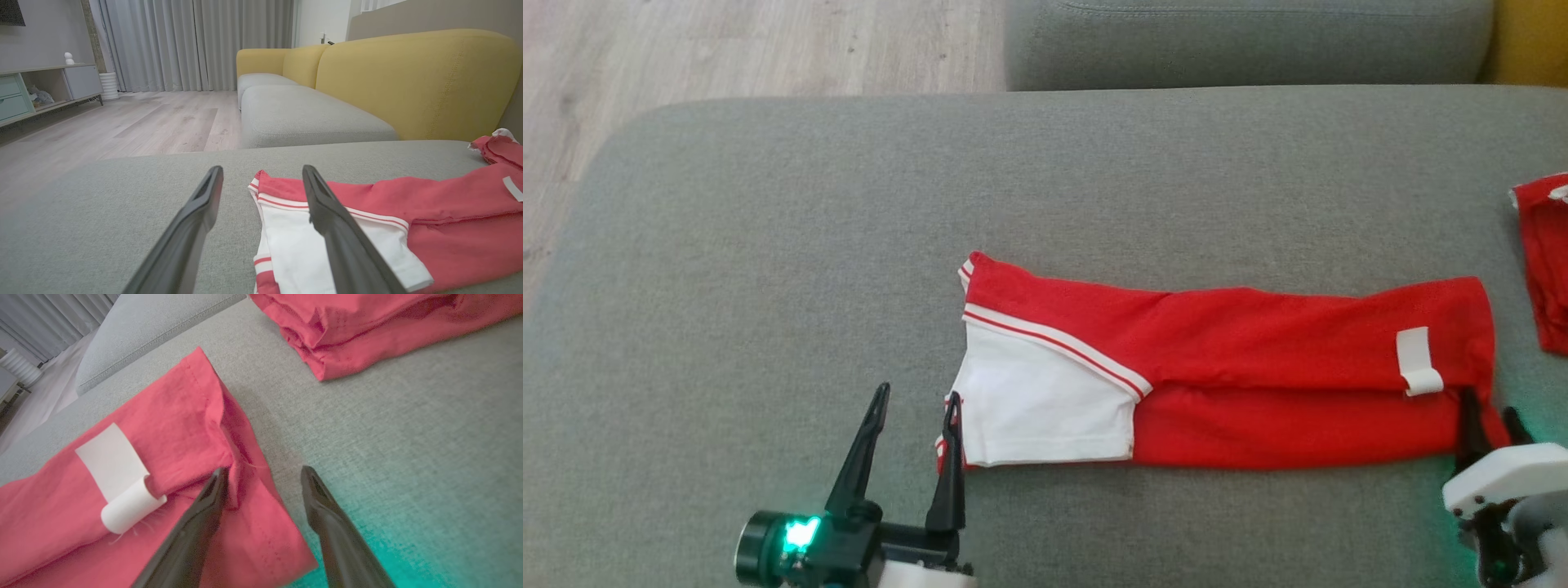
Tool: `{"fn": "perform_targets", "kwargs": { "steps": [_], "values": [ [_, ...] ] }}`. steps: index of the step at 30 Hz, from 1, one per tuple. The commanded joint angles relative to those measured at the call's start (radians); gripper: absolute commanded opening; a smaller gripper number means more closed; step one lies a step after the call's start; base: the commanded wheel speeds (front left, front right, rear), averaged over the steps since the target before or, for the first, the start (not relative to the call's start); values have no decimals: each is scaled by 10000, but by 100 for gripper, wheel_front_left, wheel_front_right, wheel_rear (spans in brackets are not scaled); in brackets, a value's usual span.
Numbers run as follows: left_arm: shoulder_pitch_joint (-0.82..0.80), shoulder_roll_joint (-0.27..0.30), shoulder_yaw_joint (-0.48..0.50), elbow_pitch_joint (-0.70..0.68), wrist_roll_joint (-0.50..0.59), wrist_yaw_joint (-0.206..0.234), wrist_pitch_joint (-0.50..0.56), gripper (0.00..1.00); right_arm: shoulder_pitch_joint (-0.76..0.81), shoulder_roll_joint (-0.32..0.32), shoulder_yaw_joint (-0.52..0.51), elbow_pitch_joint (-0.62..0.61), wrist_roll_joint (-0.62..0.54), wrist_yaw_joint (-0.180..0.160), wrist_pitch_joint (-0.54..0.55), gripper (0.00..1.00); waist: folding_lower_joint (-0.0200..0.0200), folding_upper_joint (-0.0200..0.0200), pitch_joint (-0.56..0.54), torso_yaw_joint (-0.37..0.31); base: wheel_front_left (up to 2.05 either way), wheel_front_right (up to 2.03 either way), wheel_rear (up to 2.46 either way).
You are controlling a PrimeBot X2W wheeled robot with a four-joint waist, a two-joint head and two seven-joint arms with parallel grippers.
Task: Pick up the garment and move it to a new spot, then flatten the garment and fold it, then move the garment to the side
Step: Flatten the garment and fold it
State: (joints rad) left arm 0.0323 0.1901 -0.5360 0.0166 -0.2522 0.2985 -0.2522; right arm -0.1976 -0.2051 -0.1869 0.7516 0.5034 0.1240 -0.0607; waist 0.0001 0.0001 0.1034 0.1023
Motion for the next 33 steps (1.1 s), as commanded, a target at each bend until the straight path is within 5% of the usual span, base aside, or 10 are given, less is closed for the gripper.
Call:
{"fn": "perform_targets", "kwargs": {
  "steps": [1,4,5,17,22,27,33],
  "values": [
    [-123,-163,507,-250,165,-112,-95,100,-349,-215,402,-143,180,67,101,82,-1,-1,5,-57,0,0,0],
    [-82,-308,705,-193,344,-325,-95,100,-389,-237,658,-20,498,67,299,32,-1,-1,-11,-102,0,0,0],
    [-69,-349,768,-175,395,-394,-95,100,-401,-249,743,19,607,67,358,1,-1,-1,-15,-110,0,0,0],
    [99,-664,1384,-143,835,-948,-95,100,-686,-1121,1322,-413,1470,67,162,0,-1,-1,136,-688,0,0,0],
    [86,-792,1618,-216,965,-1169,-95,100,-927,-2032,1250,-1154,1889,67,505,0,-1,-1,253,-1193,0,0,0],
    [86,-897,1797,-214,1080,-1386,-95,100,-1138,-2765,1123,-2296,2399,67,1185,0,-1,-1,297,-1563,0,0,0],
    [197,-1032,1973,-101,1153,-1556,-95,100,-634,-2468,1512,-5043,3545,67,2328,0,-1,-1,39,-1677,0,0,0]
  ]
}}
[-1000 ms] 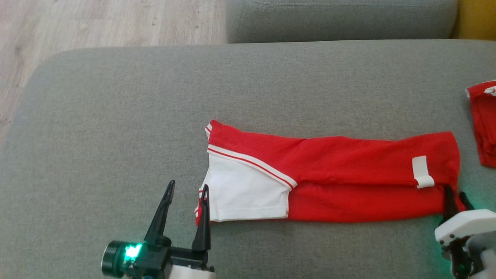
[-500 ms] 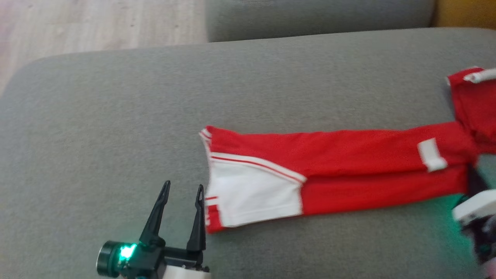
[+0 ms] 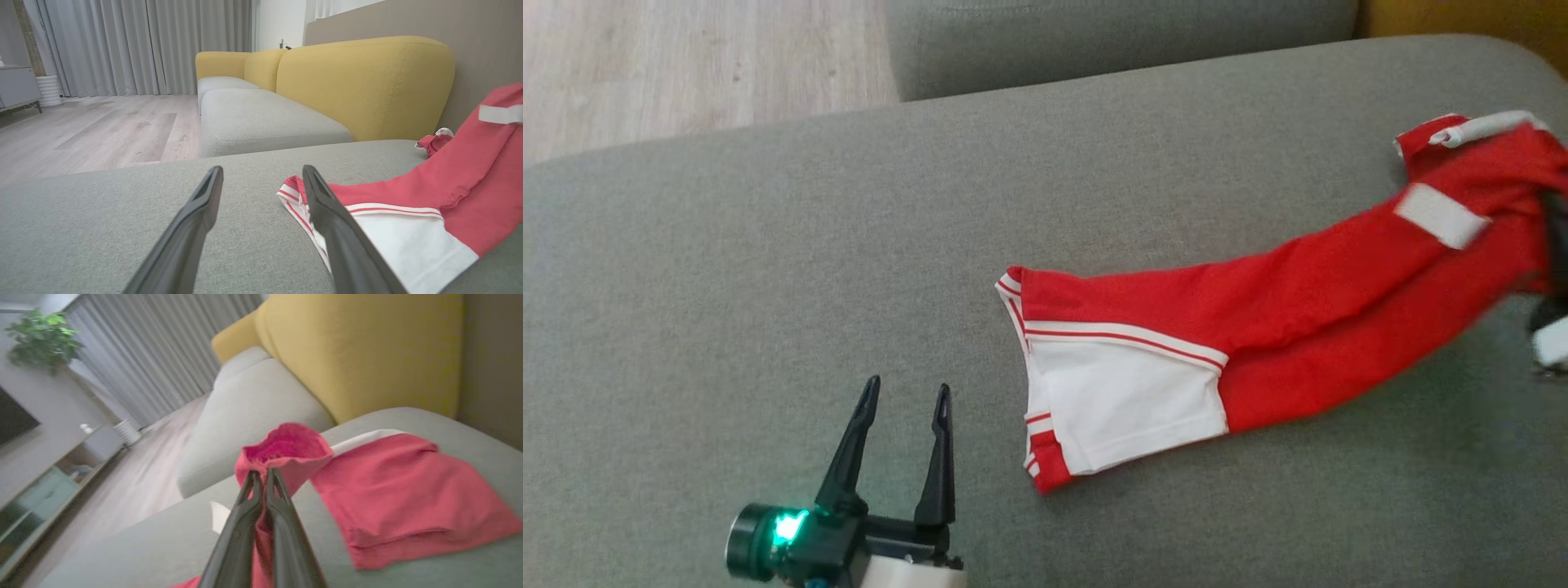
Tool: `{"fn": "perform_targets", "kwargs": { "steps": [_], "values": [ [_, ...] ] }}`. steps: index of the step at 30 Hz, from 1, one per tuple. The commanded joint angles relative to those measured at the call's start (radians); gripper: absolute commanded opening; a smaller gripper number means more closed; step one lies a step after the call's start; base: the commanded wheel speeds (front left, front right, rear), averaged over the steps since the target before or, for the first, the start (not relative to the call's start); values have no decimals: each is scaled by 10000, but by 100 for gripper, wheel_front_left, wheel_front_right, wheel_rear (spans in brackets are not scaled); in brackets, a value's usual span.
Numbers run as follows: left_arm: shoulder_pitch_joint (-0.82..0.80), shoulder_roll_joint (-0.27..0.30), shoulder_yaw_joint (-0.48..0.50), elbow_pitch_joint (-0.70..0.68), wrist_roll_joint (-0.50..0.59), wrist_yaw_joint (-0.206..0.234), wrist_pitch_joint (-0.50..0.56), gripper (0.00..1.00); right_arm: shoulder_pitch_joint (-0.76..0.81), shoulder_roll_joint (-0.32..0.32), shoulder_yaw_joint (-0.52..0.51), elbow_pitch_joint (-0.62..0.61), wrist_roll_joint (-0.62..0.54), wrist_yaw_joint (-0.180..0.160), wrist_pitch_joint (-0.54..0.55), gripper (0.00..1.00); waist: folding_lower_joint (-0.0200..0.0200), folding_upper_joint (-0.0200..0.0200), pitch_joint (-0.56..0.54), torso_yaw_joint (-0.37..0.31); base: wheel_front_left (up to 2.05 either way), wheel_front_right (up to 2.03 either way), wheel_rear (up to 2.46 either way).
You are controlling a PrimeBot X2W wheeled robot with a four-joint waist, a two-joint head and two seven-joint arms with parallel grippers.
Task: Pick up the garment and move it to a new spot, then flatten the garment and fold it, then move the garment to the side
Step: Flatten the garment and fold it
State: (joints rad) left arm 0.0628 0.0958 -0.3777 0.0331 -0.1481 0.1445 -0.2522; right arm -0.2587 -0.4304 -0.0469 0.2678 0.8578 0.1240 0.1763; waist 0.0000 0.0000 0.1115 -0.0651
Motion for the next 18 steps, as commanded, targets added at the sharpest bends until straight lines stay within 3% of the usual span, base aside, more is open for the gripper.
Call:
{"fn": "perform_targets", "kwargs": {
  "steps": [1,6,9,16,17,18],
  "values": [
    [-84,-109,408,-237,117,-50,-95,100,116,-108,221,-757,143,67,117,0,0,0,-94,10,0,0,0],
    [18,-211,450,-127,142,-214,-95,100,586,663,1221,-3051,104,67,772,0,0,0,-384,181,0,0,0],
    [86,-278,462,-28,164,-315,-95,100,583,1598,2485,-3838,-344,67,1120,0,0,0,-595,422,0,0,0],
    [165,-363,465,109,198,-435,-95,100,485,3129,4595,-2737,-1365,67,1143,0,0,0,-784,975,0,0,0],
    [173,-373,468,134,198,-431,-95,100,467,3286,4758,-2375,-1596,67,984,5,0,0,-810,1043,0,0,0],
    [175,-383,464,153,193,-430,-95,100,459,3426,4949,-1996,-1804,67,825,89,0,0,-840,1118,0,0,0]
  ]
}}
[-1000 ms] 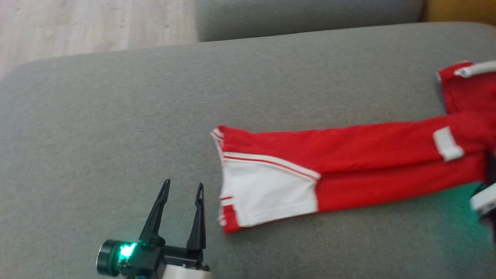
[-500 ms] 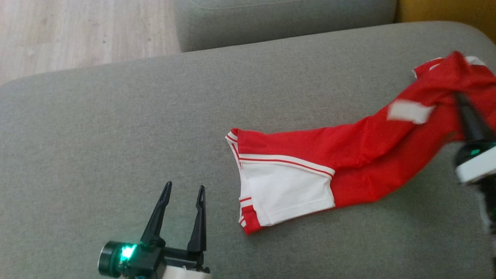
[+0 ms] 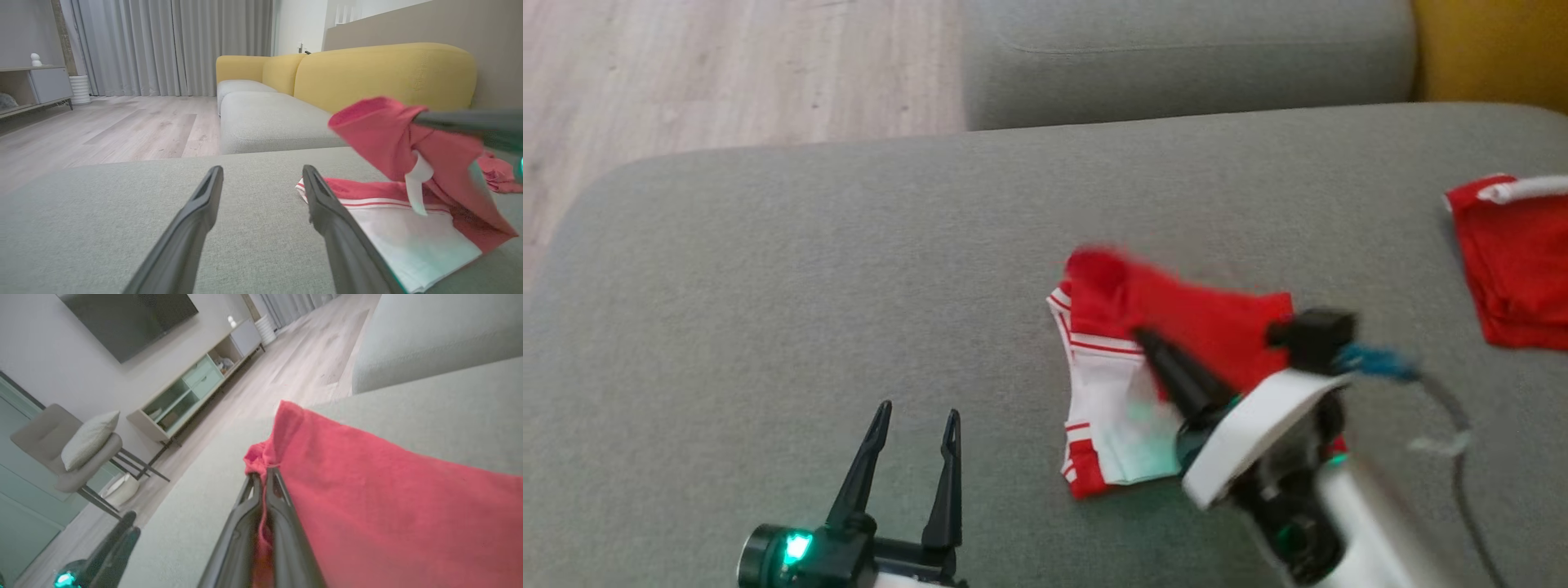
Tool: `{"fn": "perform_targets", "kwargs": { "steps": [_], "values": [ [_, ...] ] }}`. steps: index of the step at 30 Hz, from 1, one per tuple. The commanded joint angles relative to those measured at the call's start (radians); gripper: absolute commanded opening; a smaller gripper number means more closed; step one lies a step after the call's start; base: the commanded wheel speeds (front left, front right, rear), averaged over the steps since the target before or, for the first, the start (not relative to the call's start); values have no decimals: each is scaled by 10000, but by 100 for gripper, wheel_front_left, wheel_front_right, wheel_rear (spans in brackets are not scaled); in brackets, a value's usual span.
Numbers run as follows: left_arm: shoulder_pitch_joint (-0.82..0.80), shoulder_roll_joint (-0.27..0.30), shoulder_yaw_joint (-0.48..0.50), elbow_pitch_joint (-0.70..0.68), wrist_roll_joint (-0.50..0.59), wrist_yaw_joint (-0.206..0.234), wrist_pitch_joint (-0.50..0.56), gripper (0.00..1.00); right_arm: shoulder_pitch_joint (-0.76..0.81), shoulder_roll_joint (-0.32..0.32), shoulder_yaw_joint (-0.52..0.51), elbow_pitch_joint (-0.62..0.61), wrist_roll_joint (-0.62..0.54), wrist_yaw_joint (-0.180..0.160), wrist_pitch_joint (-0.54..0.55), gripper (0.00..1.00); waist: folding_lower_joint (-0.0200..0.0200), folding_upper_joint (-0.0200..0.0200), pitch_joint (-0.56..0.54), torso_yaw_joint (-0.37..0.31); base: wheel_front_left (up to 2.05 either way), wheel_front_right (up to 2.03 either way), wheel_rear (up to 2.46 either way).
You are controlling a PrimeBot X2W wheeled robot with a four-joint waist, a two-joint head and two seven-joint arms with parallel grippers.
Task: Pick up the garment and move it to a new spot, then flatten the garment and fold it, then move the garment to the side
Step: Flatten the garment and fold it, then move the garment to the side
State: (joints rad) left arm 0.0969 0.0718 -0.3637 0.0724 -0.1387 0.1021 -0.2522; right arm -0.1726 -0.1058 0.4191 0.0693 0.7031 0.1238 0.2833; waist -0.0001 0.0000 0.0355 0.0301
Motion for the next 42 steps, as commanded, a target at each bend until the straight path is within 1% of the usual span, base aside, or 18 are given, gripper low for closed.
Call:
{"fn": "perform_targets", "kwargs": {
  "steps": [1,3,5,8,9,10,14,16,18,20,22,24,30,34,42],
  "values": [
    [-165,-152,300,-214,93,-24,-95,100,-390,293,469,338,-371,69,-373,100,1,0,-110,246,0,0,0],
    [-167,-168,240,-163,84,-55,-95,100,-387,428,668,847,-476,69,-650,100,1,0,-171,412,0,0,0],
    [-115,-180,252,-154,47,-35,-95,100,-395,490,604,1039,-383,69,-999,100,1,0,-280,496,0,0,0],
    [-4,-190,336,-182,24,6,-95,100,-337,510,-135,1041,-505,69,-1802,100,1,0,-458,578,0,0,0],
    [-4,-190,336,-182,24,6,-95,100,-337,510,-135,1041,-505,69,-1802,100,1,0,-458,578,0,0,0],
    [26,-192,386,-202,16,26,-95,100,-245,482,-516,1021,-574,69,-2110,100,1,0,-533,595,0,0,0],
    [266,-203,600,-254,-191,70,-95,100,446,80,-1981,1005,-817,69,-3472,100,1,0,-992,570,0,0,0],
    [443,-207,743,-262,-325,129,-95,100,925,-304,-2414,1103,-1235,69,-4166,100,1,0,-1250,491,0,0,0],
    [608,-209,865,-250,-409,167,-95,100,1454,-500,-2864,1291,-1454,69,-4788,100,1,0,-1471,403,0,0,0],
    [751,-211,978,-251,-428,212,-95,100,1919,-744,-3052,1356,-1782,69,-5198,100,1,0,-1641,310,0,0,0],
    [895,-212,1081,-242,-427,243,-95,100,2332,-1010,-2973,1324,-2215,69,-5391,100,1,0,-1761,223,0,0,0],
    [1069,-213,1199,-150,-389,286,-95,100,2682,-1098,-2898,1135,-2665,69,-5437,100,1,0,-1882,113,0,0,0],
    [1468,-214,1406,102,-387,491,-95,100,3597,-775,-2995,493,-3762,69,-5447,100,1,0,-2010,-36,0,0,0],
    [1453,-215,1483,127,-335,533,-95,100,3679,-712,-2858,498,-4143,69,-5449,100,1,0,-1948,-59,0,0,0],
    [1406,-215,1684,167,-265,508,-95,100,3629,-692,-2858,627,-4328,69,-5450,100,1,0,-1932,-53,0,0,0]
  ]
}}
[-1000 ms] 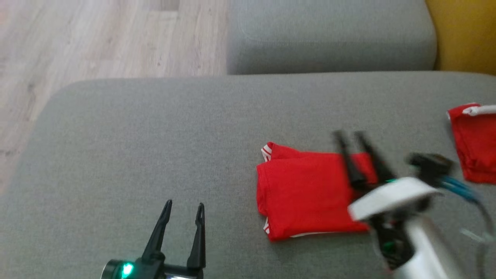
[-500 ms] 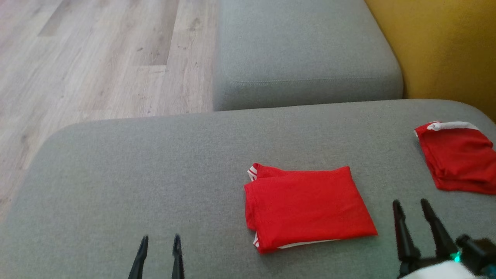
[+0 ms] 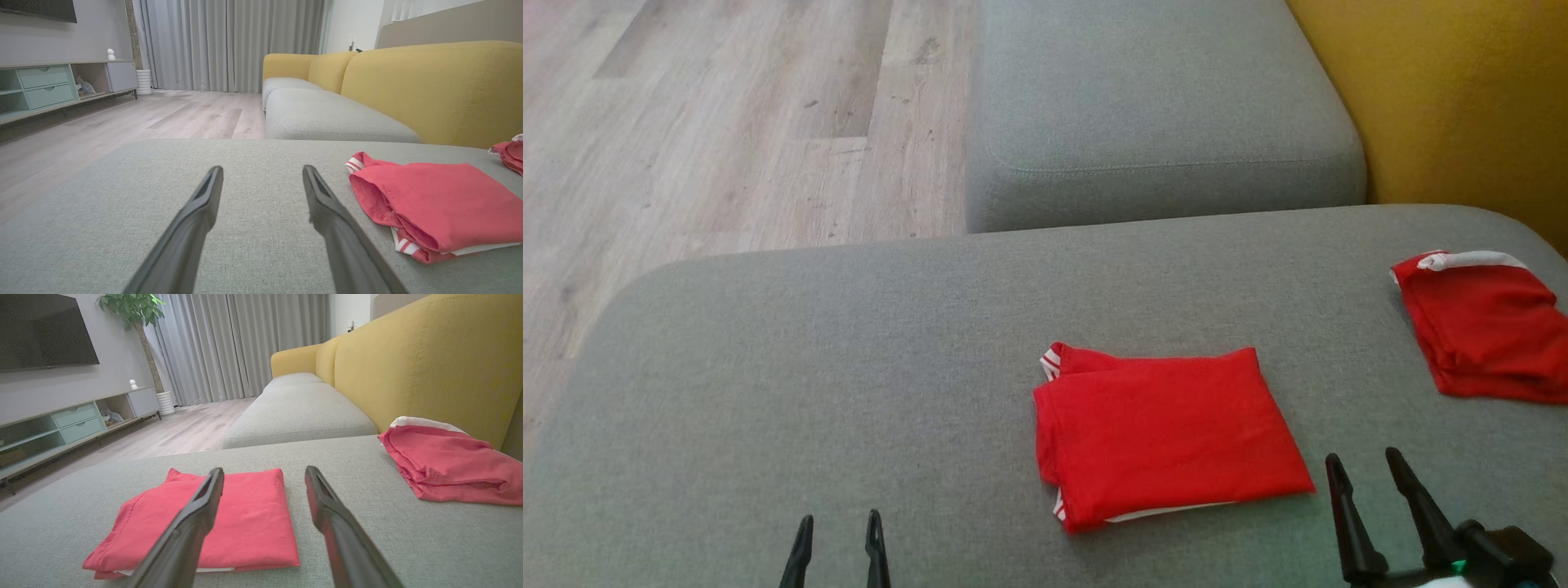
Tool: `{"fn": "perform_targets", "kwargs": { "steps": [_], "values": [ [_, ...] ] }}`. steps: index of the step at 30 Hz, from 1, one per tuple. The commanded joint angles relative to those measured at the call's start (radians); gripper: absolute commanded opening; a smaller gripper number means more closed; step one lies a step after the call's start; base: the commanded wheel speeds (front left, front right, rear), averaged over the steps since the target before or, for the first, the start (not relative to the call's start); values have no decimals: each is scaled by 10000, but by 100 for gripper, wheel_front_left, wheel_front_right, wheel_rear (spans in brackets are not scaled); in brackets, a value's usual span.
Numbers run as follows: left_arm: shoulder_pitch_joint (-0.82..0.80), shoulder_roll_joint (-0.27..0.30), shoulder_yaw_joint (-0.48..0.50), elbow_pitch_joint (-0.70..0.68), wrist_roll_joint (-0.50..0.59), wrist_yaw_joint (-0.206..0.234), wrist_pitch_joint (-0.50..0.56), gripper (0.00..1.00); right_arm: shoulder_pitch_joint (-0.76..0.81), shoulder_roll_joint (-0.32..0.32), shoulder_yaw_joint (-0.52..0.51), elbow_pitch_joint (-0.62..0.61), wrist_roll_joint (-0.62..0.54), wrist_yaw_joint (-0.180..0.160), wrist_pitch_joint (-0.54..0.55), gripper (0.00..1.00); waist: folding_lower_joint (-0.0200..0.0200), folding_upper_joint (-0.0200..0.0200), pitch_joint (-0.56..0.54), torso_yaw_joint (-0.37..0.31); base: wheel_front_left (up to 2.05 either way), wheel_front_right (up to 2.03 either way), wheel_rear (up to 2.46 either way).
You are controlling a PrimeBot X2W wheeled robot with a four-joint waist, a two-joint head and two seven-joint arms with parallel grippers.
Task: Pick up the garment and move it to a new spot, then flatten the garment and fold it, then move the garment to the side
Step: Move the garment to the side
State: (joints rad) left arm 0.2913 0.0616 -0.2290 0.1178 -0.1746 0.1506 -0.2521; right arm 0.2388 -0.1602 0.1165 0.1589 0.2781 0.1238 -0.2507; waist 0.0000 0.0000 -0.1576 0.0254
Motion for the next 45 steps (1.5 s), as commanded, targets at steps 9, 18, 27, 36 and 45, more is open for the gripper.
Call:
{"fn": "perform_targets", "kwargs": {
  "steps": [9,18,27,36,45],
  "values": [
    [-583,-114,334,-389,-100,55,-97,100,-532,-227,329,-51,-262,69,-110,100,0,0,-51,-130,0,0,0],
    [-673,-114,303,-711,-153,186,-97,100,-692,-157,90,221,-97,69,-110,100,0,0,102,-182,0,0,0],
    [-854,-114,273,-913,-61,110,-97,100,-1794,-302,254,1886,86,69,-57,100,0,0,975,-44,0,0,0],
    [-1241,-114,-158,-717,89,-38,-97,100,-4620,-224,805,4377,163,69,1715,100,0,0,1848,-27,0,0,0],
    [-1666,-114,-565,-476,162,-384,-97,100,-6451,522,1928,7293,522,69,2070,0,0,0,2475,-281,0,0,0]
  ]
}}
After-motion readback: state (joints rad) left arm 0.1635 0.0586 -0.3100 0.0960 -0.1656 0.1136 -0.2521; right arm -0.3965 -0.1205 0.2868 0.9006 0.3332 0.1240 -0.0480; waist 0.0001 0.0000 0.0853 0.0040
